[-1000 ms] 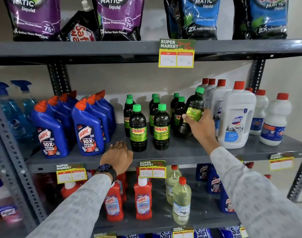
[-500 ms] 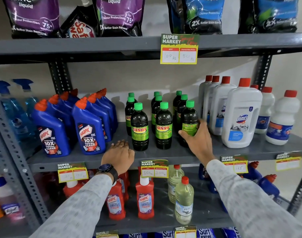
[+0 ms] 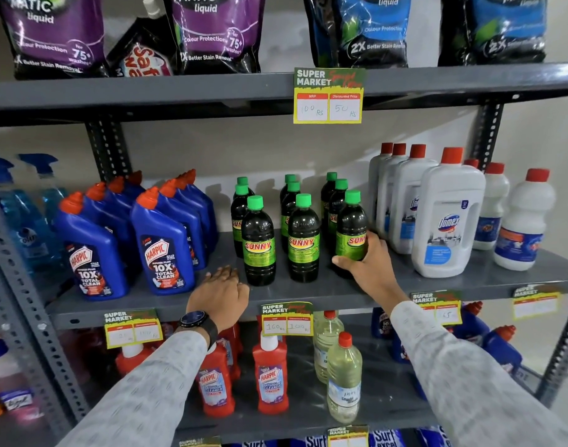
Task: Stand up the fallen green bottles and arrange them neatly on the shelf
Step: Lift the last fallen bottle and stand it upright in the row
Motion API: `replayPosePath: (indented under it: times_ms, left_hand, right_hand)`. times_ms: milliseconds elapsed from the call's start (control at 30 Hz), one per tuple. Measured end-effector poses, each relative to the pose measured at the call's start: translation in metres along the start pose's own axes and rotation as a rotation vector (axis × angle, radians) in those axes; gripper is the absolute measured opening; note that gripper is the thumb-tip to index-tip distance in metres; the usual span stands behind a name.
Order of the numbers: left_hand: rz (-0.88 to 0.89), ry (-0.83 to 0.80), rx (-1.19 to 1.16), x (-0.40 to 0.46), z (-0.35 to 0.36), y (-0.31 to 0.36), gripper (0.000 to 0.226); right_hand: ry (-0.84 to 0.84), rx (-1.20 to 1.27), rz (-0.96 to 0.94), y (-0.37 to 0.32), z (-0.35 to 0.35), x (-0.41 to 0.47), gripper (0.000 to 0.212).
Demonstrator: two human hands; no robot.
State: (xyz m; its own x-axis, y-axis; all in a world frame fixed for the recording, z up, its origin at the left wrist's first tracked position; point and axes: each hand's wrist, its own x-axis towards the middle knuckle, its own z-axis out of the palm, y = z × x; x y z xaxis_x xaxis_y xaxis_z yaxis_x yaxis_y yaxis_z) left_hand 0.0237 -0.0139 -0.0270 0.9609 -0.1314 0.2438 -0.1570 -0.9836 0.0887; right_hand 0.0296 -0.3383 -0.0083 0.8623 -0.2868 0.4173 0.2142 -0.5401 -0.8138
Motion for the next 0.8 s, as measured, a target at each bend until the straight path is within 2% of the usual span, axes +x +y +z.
replayPosePath:
  times_ms: [167, 267, 433, 567, 800]
  left_hand:
    - [-0.003, 0.001, -0.003, 0.0014, 0.0011, -0.0006, 0.063]
    - [-0.003, -0.002, -0.001, 0.0007, 0.0017, -0.0008, 0.063]
    - [-0.001, 0.001, 0.004, 0.0019, 0.0026, -0.0012, 0.065]
    - [-0.005, 0.006, -0.007, 0.0019, 0.0028, -0.002, 0.072]
    - [0.0, 0.015, 0.003, 0.0007, 0.0005, -0.0004, 0.063]
  right_hand:
    - [-0.081, 0.095, -0.021, -0.0023, -0.0058, -0.0029, 0.079]
    - [-0.029, 0.051, -0.002, -0.0001, -0.0033, -0.0022, 0.075]
    - [0.037, 0.025, -0.01, -0.005, -0.0023, -0.0037, 0.087]
    - [0.027, 0.016, 0.012, -0.004, -0.0022, -0.005, 0.079]
    - [0.063, 0.014, 0.04, -0.0084, -0.0029, -0.0094, 0.088]
